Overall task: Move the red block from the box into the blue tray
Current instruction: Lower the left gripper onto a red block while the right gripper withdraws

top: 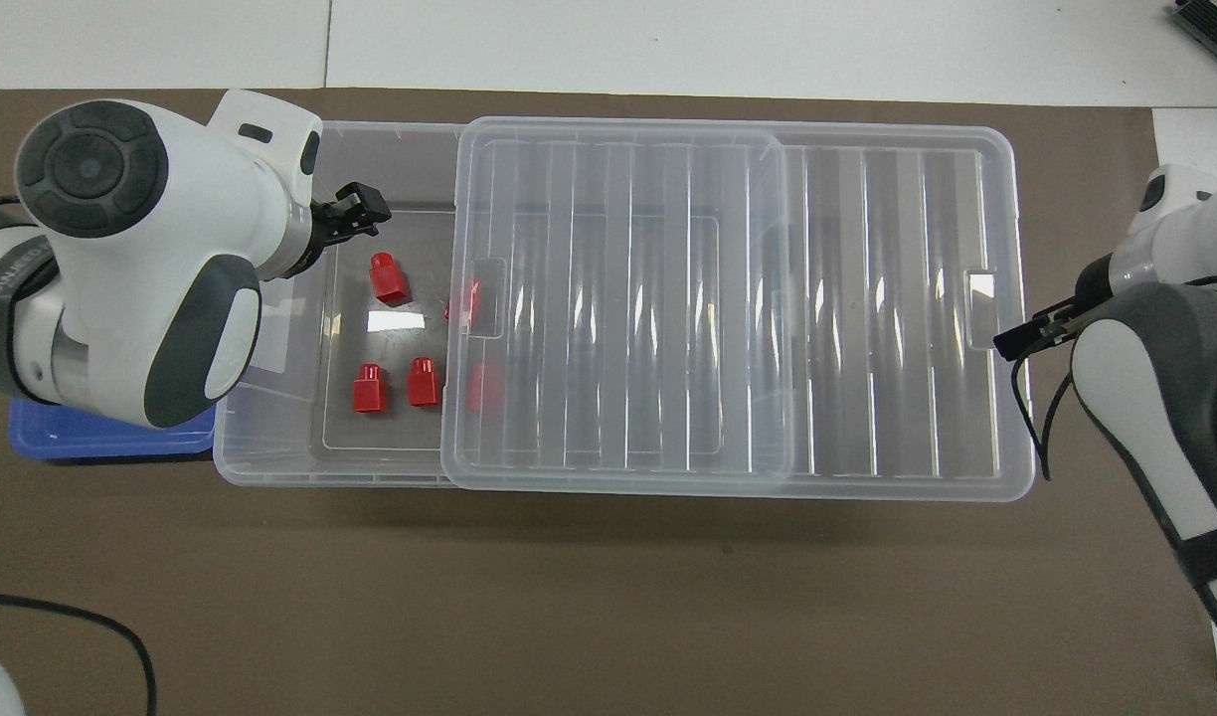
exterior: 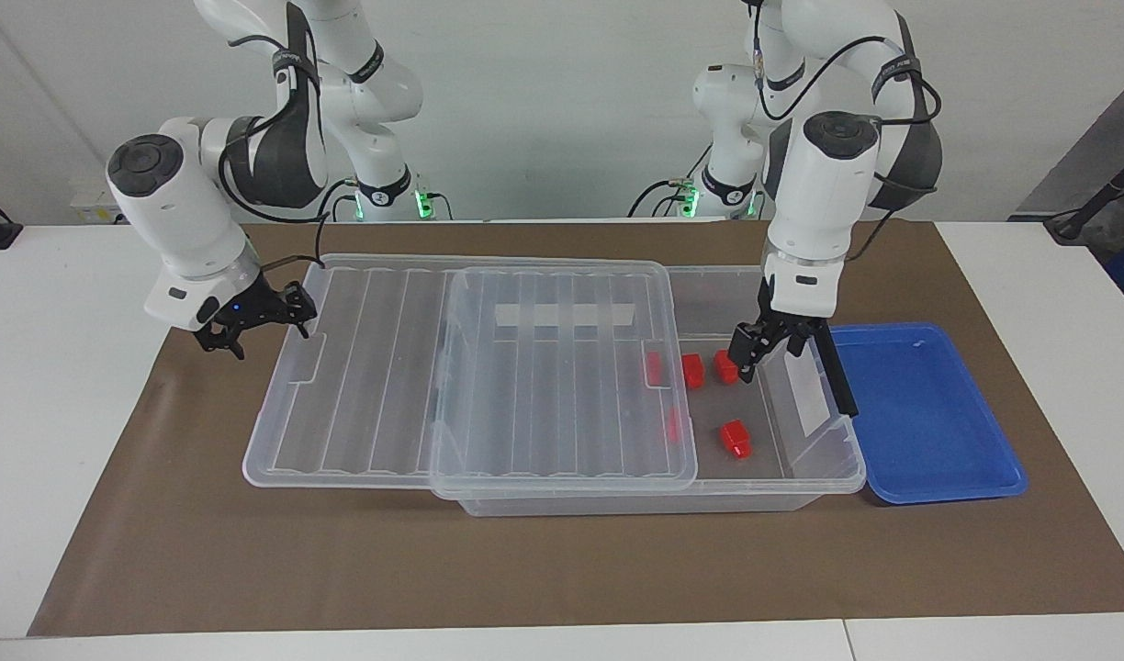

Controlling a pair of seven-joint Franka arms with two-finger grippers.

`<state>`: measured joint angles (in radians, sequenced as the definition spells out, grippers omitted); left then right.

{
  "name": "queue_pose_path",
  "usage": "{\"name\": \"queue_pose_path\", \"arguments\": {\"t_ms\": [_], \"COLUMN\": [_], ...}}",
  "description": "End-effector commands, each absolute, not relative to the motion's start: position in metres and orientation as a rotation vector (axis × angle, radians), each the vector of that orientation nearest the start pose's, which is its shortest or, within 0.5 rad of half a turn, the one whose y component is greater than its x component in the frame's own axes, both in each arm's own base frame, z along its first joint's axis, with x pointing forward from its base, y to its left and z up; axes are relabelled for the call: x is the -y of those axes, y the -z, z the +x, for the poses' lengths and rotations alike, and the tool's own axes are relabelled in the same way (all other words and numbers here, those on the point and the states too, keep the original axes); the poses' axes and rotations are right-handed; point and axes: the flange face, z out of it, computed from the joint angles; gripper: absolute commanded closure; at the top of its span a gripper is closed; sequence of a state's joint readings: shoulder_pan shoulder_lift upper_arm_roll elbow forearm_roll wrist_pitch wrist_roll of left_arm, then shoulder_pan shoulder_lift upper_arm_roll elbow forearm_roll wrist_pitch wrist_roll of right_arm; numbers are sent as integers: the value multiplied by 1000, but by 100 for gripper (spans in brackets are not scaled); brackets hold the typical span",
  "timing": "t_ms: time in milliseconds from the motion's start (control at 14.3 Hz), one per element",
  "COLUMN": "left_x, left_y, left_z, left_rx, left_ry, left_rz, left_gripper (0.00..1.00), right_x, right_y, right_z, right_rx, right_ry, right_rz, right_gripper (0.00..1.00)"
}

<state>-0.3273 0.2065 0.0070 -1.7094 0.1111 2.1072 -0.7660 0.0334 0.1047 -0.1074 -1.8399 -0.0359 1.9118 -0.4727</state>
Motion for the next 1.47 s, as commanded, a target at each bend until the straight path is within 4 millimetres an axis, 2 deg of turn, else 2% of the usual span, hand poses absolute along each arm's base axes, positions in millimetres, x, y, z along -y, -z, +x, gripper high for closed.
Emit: {"name": "queue_pose_path", "arguments": {"t_ms": [0, 140, 420, 559, 769, 909, 1189, 1329, 1399], "left_x": [216, 219, 212, 214, 210, 210, 209, 206, 200], "left_y": [-452, -419, -379, -366, -339, -332, -328, -328, -326], "left_z": [613, 609, 591, 590, 589, 596, 608, 610, 610], "left_rx": [572, 554, 557, 570, 572, 546, 391, 225, 169], "left_ry": [356, 276, 188, 204, 253, 281, 305, 302, 295], "left_rz": [-3052, -3037, -3023, -3030, -3055, -3065, -3078, -3081, -3079], "left_gripper": [0, 0, 0, 0, 0, 0, 0, 0, 0], "right_x": [60, 63, 60, 58, 53, 44, 6, -13, -20], "right_y": [-473, -473, -478, -490, -509, -527, -555, -572, -581], "right_z": [582, 581, 582, 580, 569, 560, 547, 550, 549], "right_rx": [720, 734, 738, 721, 593, 457, 49, -217, -263], "right_ry": [-88, -89, -91, -99, -92, -78, -18, 39, 46], "right_rz": [-3100, -3097, -3096, -3097, -3122, -3146, -3189, -3180, -3175], "right_gripper": [2, 2, 2, 2, 2, 2, 2, 1, 1]}}
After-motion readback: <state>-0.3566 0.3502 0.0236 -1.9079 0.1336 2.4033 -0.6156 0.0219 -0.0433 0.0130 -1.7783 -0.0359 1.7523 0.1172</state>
